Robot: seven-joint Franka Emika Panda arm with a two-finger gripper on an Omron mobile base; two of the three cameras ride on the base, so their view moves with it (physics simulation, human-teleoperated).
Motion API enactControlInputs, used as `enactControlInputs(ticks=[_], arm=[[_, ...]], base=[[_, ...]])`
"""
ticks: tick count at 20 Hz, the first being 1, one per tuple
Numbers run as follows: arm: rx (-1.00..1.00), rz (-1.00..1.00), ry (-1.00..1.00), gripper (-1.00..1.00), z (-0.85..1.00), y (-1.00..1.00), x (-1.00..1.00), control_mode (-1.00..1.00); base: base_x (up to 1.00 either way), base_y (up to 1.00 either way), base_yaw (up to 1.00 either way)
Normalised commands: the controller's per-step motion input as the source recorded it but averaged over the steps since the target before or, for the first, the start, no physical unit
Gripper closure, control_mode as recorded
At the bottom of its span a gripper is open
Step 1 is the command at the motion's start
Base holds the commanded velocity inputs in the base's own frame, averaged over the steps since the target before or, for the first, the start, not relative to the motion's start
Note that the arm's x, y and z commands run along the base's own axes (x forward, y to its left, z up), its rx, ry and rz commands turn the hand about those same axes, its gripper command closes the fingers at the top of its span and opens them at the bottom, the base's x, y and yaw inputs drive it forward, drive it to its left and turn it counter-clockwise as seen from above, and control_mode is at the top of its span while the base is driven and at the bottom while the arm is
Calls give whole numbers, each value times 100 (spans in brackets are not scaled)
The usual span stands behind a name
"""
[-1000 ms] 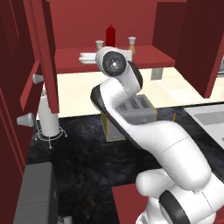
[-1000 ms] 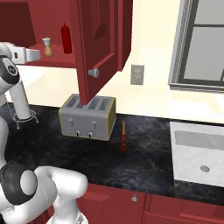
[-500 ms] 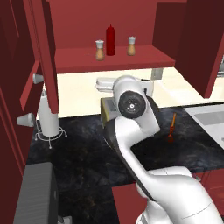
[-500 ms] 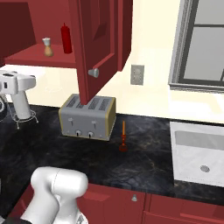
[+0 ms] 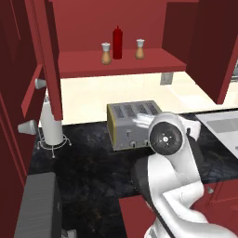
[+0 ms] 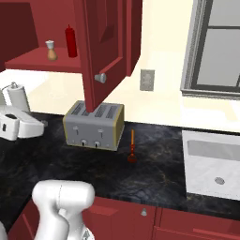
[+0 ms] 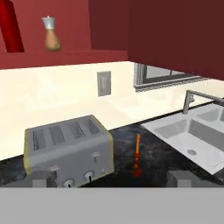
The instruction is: There are various items on the counter. Only move the condiments/shakers into the cabinet.
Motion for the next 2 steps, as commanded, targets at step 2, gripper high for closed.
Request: enactControlInputs(ticks=[2], arm=[[0,-2,-23,-100,4,0,-41,-100]], base=[[0,0,0]])
